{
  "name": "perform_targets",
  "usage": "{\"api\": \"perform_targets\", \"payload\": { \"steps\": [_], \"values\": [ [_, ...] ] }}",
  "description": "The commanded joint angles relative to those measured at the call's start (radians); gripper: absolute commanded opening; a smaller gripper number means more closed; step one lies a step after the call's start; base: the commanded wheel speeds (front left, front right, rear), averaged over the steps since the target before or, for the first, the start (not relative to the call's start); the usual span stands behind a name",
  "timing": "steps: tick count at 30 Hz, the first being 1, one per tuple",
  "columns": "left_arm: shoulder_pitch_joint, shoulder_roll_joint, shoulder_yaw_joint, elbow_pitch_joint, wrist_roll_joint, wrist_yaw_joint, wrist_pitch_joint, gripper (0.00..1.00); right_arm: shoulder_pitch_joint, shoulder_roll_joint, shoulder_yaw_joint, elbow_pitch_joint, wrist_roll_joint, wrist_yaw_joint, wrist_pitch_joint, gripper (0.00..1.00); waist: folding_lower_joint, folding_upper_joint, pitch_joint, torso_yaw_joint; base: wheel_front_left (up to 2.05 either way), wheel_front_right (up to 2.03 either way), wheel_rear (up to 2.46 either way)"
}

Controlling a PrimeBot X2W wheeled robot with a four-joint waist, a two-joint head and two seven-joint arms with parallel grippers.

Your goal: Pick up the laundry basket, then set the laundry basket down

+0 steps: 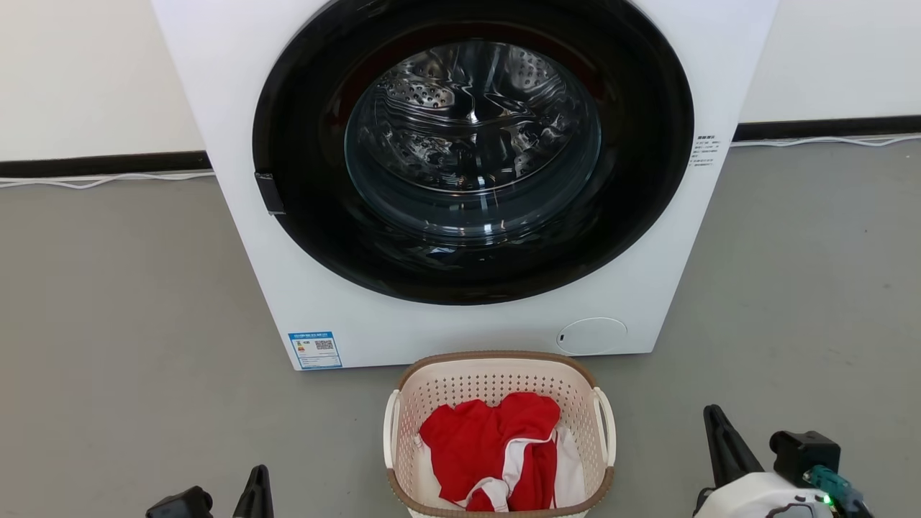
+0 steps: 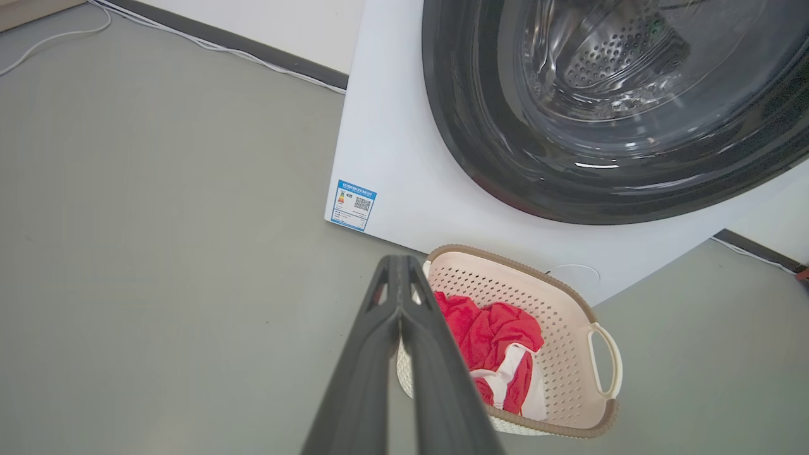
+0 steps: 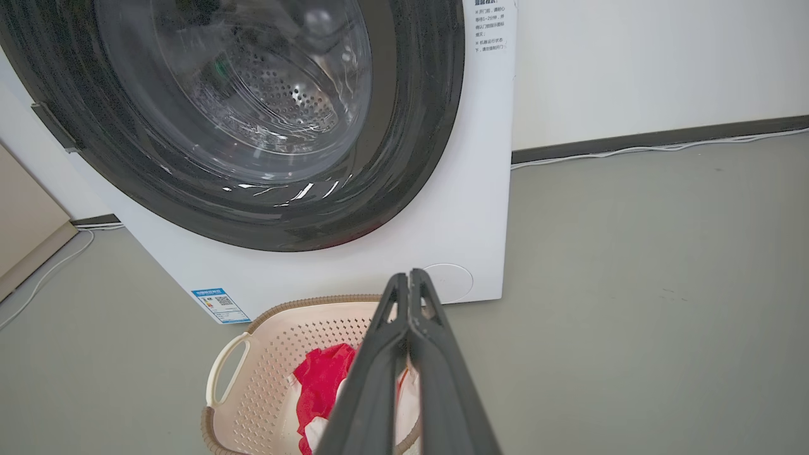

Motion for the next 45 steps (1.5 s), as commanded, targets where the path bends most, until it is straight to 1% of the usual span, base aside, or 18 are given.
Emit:
{"api": "perform_targets", "payload": {
  "steps": [1, 43, 45],
  "values": [
    [-0.038, 0.004, 0.010, -0.034, -0.030, -0.013, 0.004, 0.00, -0.031, -0.004, -0.003, -0.037, 0.032, 0.001, 0.010, 0.00, -0.0002, 0.0000, 0.001, 0.000, 0.00, 0.00, 0.00],
    [-0.060, 0.011, 0.042, -0.133, -0.468, -0.059, 0.125, 0.00, -0.019, -0.005, -0.018, -0.152, 0.569, 0.003, 0.126, 0.00, -0.0003, 0.0000, 0.015, 0.008, 0.00, 0.00, 0.00],
    [-0.060, 0.011, 0.043, -0.136, -0.478, -0.061, 0.128, 0.00, -0.019, -0.005, -0.018, -0.154, 0.582, 0.003, 0.129, 0.00, -0.0003, 0.0000, 0.016, 0.009, 0.00, 0.00, 0.00]
  ]
}}
